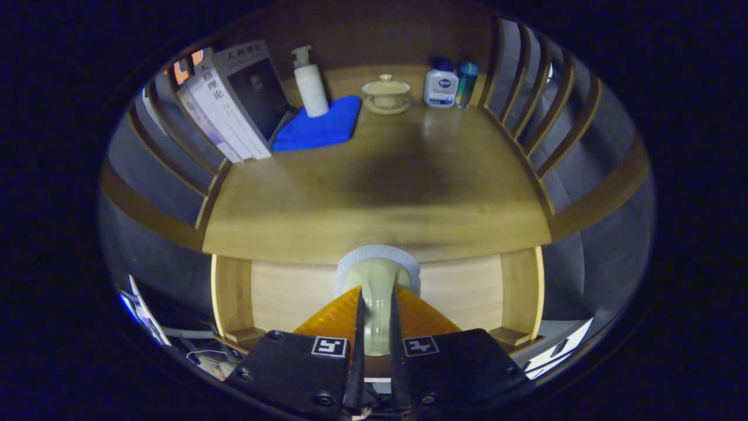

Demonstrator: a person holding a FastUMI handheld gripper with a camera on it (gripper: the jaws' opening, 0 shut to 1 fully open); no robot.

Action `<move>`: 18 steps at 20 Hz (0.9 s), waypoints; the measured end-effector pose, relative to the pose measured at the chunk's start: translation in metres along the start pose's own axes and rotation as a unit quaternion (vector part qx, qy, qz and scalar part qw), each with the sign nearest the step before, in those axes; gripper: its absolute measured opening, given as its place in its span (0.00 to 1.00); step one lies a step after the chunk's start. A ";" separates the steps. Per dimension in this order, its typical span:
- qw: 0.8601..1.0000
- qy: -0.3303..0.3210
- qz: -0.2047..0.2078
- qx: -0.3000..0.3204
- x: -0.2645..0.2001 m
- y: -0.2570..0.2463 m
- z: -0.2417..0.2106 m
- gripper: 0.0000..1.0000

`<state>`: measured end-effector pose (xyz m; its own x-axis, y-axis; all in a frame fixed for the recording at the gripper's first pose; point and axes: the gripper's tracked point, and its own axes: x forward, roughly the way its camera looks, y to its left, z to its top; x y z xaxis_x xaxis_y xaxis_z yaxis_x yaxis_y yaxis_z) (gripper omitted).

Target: Pull open the drawer, take out the items inside it, and place them on the countertop above the cabinet.

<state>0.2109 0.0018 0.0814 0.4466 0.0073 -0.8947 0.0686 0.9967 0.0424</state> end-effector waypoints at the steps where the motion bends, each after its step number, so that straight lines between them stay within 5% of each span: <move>1: 1.000 -0.004 -0.003 0.002 -0.003 0.000 0.011 0.22; 8: 1.000 -0.007 -0.019 -0.017 0.010 0.003 0.078 0.22; 18: 0.999 0.030 -0.009 -0.016 0.059 0.011 0.094 0.22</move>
<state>0.3222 0.0053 0.0708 0.3906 -0.0068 -0.9205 0.0467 0.9988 0.0124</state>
